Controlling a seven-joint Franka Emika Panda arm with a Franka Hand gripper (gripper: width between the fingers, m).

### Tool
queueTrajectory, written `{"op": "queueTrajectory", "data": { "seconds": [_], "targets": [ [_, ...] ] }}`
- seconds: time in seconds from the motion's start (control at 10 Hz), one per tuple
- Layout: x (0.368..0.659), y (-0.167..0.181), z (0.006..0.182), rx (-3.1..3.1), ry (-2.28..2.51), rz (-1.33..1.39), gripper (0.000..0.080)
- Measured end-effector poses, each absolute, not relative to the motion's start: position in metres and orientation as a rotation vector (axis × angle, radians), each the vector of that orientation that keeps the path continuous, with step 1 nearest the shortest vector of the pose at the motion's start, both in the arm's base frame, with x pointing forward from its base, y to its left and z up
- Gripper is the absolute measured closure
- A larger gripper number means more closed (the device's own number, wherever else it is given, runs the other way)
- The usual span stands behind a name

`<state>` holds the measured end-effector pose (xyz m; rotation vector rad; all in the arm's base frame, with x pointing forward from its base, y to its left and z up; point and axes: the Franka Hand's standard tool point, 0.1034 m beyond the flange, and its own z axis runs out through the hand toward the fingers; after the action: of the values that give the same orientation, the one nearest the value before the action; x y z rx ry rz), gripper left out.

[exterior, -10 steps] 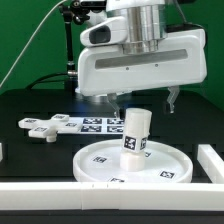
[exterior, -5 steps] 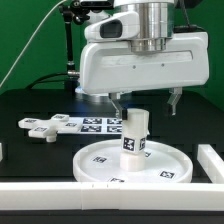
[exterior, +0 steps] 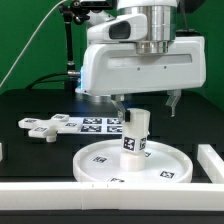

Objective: Assemble round table

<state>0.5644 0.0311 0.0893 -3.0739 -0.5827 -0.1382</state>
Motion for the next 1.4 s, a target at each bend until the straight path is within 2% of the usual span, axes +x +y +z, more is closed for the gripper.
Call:
{"op": "queueTrajectory", "data": {
  "seconds": [0.7,0.9,1.4],
  "targets": [
    [0.559,0.009,0.086,-3.07,-0.646,-0.128,0.0151],
    [0.56,0.01,0.086,-3.069,-0.648,-0.13,0.0394],
    [0.56,0.011,0.086,-3.075,-0.604,-0.13,0.0391]
  ]
}}
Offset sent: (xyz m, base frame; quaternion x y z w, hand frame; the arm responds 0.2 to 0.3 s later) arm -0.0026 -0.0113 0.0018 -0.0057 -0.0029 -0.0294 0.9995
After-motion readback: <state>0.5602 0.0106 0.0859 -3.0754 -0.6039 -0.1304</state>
